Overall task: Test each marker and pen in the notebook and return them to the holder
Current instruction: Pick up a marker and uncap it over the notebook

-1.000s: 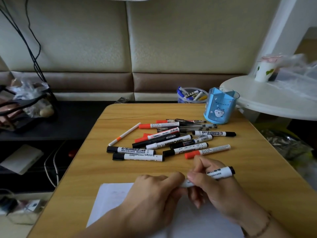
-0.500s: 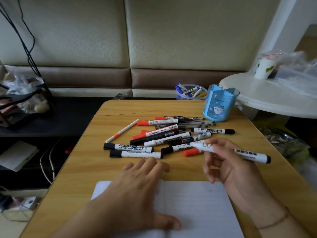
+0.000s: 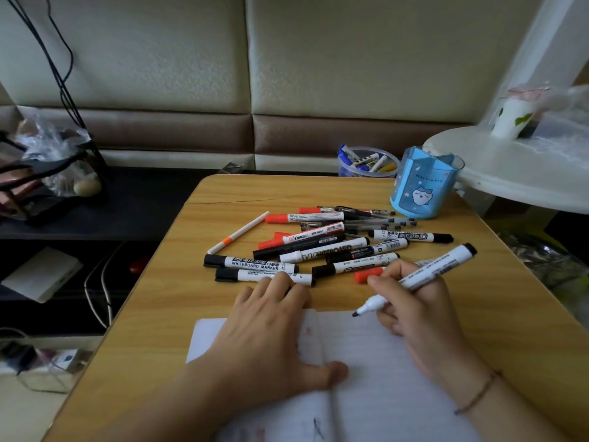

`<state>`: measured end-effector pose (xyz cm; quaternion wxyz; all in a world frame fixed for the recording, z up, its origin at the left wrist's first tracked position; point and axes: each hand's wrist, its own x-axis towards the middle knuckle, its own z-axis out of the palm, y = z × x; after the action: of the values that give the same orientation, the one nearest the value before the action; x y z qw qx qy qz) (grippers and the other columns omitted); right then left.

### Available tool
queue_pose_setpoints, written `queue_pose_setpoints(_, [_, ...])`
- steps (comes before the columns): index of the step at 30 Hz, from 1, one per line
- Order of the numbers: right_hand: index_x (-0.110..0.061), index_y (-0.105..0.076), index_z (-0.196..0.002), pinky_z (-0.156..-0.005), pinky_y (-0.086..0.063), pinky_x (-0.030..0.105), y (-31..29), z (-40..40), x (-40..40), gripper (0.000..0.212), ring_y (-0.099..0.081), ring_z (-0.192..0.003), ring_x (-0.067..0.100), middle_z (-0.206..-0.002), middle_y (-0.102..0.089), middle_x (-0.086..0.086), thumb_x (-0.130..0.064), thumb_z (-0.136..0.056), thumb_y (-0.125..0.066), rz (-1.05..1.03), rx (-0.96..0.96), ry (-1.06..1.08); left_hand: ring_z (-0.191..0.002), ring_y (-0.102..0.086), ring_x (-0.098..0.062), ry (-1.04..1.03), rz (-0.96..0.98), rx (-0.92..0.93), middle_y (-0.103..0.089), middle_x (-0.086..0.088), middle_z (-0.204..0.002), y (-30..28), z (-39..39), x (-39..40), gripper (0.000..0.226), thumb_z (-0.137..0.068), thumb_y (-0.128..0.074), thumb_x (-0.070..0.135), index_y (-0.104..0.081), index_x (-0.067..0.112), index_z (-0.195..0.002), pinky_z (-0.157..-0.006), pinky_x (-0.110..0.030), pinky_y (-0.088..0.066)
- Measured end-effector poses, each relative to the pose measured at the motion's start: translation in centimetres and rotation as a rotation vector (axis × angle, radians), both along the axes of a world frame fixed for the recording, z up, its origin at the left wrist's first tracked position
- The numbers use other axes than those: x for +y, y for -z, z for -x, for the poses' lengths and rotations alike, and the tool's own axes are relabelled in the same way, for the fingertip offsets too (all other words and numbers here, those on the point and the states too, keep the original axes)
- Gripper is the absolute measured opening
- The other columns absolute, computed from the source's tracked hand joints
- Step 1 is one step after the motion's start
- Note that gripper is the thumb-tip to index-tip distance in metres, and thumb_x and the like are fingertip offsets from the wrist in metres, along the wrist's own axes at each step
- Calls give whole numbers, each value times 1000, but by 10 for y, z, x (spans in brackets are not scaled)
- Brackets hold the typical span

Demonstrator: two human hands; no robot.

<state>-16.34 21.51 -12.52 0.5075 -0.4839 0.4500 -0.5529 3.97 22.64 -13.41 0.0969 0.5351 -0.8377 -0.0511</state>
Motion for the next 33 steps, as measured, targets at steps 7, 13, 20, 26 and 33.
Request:
queue_pose_setpoints(7, [-9,-64,-73,-40,-38,19,-5,0,16,15,-49,-40,12,-50,-59,11,-18,-75,-77,149,305,-15,-105,-39,-5,48,6,86,-35,18,-106,4,1,-1,72,-61,-45,89,-43,43,-116,-96,-30,-33])
queue_pose_setpoints(13, [-21,-49,-58,-44,-34,21,8,-5,15,31,-41,-39,11,-43,-49,3,-34,-73,-73,195,394,17,-103,-40,-6,63,8,87,-35,17,-105,5,0,-3,73,-61,-44,90,-44,42,-117,-96,-30,-32])
queue_pose_setpoints(20, [-23,-48,-56,-41,-28,16,14,-8,13,32,-36,-39,4,-44,-48,-6,-23,-78,-72,227,463,0,-102,-41,-7,72,24,103,-36,16,-103,6,0,-3,73,-62,-45,89,-45,41,-117,-95,-31,-34])
queue_pose_setpoints(26, [-17,-47,-56,-40,-26,15,13,-8,14,39,-33,-38,4,-43,-44,-6,-4,-81,-74,227,491,12,-102,-41,-7,71,28,108,-36,16,-104,6,0,-2,72,-62,-46,88,-45,41,-116,-95,-31,-34])
queue_pose_setpoints(33, [-15,-46,-55,-40,-27,14,11,-8,14,41,-34,-39,3,-42,-44,-8,3,-82,-71,206,490,2,-104,-40,-7,74,15,100,-37,16,-106,5,0,-2,72,-63,-45,89,-43,42,-118,-96,-31,-33])
